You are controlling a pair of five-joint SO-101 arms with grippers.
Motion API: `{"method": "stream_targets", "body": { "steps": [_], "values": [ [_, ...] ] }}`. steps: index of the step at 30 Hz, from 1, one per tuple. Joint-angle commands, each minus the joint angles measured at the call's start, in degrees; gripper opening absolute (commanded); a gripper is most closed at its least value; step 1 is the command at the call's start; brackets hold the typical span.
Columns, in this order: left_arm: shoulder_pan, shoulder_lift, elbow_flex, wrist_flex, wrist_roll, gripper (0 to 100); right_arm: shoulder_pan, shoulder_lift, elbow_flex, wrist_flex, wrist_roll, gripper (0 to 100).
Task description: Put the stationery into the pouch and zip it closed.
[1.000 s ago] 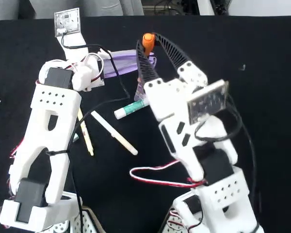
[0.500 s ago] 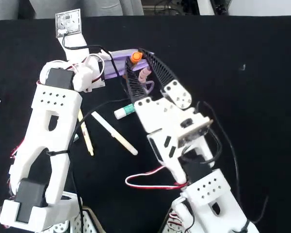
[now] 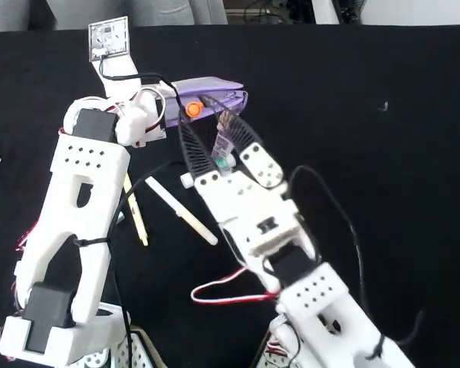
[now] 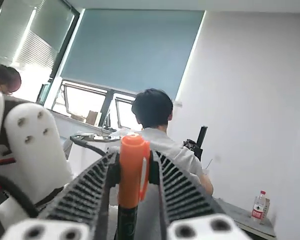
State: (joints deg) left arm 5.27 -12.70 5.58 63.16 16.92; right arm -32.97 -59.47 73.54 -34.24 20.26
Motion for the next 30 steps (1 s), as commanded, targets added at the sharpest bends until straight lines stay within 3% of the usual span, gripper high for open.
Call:
{"method": "stream_targets", "body": {
  "steps": [1,15,28,30],
  "values": [
    [0.4,-0.3,0.2,0.0,0.8,3,0.5,7.6,-2.3,-7.0,0.5,1.1],
    [0.8,-0.3,0.6,0.3,0.7,3,5.5,20.6,-6.1,-12.7,0.6,1.1],
    [0.5,-0.3,0.5,0.3,0.6,3,9.8,45.7,-11.9,-30.6,0.7,1.4],
    [0.3,-0.3,0.4,0.3,0.6,3,10.0,48.6,-13.0,-31.9,0.7,5.2]
  ]
}}
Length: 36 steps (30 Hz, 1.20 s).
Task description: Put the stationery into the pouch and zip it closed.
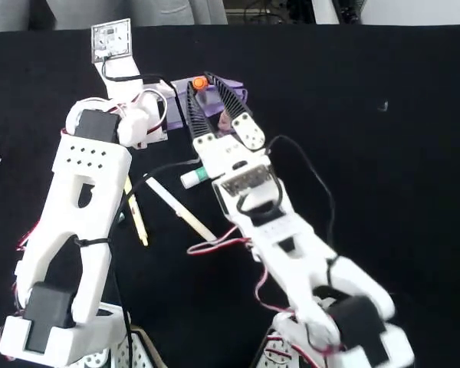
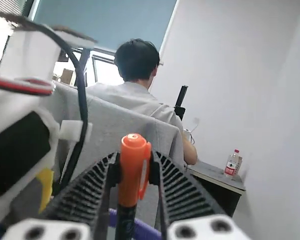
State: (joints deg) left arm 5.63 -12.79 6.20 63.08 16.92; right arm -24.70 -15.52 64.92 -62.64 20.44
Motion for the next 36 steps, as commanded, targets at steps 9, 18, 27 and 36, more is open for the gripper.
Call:
{"method": "stream_targets", "body": {
  "steps": [9,18,27,36],
  "values": [
    [-0.1,-0.2,-0.4,0.3,0.6,3,1.4,3.6,-3.6,-4.7,0.5,21.2],
    [-2.0,-1.1,-1.8,0.3,0.8,3,3.0,-14.5,2.5,0.6,0.2,19.6],
    [-11.2,-7.6,-1.9,0.3,0.7,3,3.8,-39.1,-11.8,54.2,-5.5,19.4],
    [-14.8,-8.7,-4.4,2.1,0.6,3,0.8,-31.3,-37.3,95.1,-5.7,19.2]
  ]
}}
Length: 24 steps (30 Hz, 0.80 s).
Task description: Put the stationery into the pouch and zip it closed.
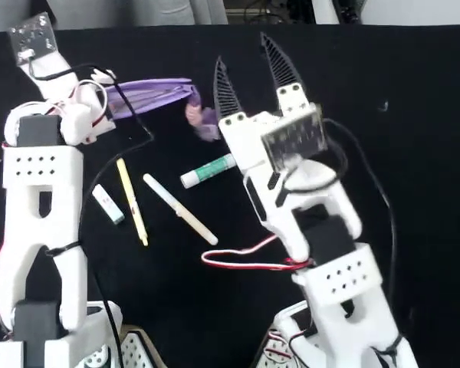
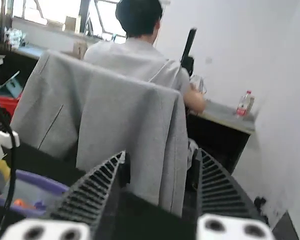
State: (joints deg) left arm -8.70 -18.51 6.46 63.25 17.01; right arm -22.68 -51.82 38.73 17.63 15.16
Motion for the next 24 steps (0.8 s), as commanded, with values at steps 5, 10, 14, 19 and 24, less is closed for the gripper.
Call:
{"method": "stream_targets", "body": {
  "steps": [5,10,14,19,24],
  "values": [
    [-0.7,-2.3,-14.0,11.2,0.5,3,-1.2,14.6,-14.5,25.4,-1.2,19.1],
    [-0.8,-2.3,-20.2,14.8,0.4,3,-0.3,18.9,-11.0,25.8,-6.2,19.1],
    [-2.6,-0.5,-21.1,14.3,0.4,3,-0.6,19.0,-7.6,25.5,-6.9,19.1],
    [-4.7,12.0,-24.5,14.7,-1.7,3,-0.7,19.5,-2.2,26.3,-6.9,19.1],
    [-5.7,28.1,-39.4,21.0,-2.4,3,-0.7,19.5,-1.4,26.3,-6.9,19.3]
  ]
}}
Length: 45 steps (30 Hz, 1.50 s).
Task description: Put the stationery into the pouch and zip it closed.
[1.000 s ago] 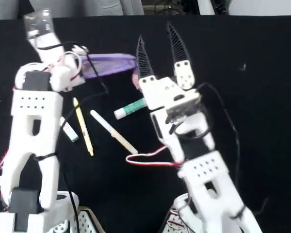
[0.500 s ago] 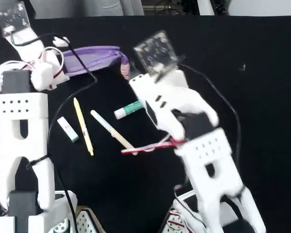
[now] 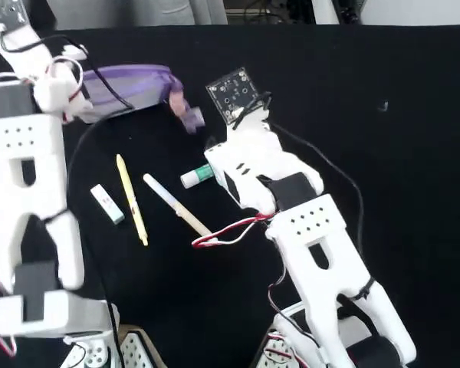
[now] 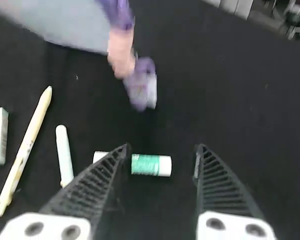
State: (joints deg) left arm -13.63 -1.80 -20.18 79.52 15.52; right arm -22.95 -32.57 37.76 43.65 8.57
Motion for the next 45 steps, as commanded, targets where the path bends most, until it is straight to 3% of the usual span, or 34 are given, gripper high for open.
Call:
{"method": "stream_targets", "body": {
  "steps": [1,8,12,16,23,29,36,45],
  "values": [
    [-0.7,14.4,-16.8,6.9,-0.9,3,-0.5,0.2,-0.4,0.3,-0.3,19.3],
    [-0.7,33.0,-45.8,18.5,-3.3,3,-3.3,0.2,0.0,0.6,0.1,19.4],
    [-0.8,41.1,-55.3,21.4,-4.2,4,-3.5,0.2,0.7,0.2,0.2,19.4],
    [-0.9,45.5,-56.7,21.4,-4.7,10,-3.5,0.2,0.7,0.2,0.2,19.4],
    [-0.9,46.1,-57.9,21.3,-6.6,3,-3.5,0.2,1.3,-0.8,0.1,19.3],
    [-3.0,42.3,-58.7,21.3,-6.2,3,-4.0,0.2,10.2,-13.7,0.2,19.1],
    [-7.8,38.2,-58.7,21.3,-6.3,3,-12.2,0.7,15.6,-19.6,2.6,19.1],
    [-12.6,37.7,-58.7,21.3,-6.5,3,-14.2,21.2,4.0,-19.5,3.8,19.3]
  ]
}}
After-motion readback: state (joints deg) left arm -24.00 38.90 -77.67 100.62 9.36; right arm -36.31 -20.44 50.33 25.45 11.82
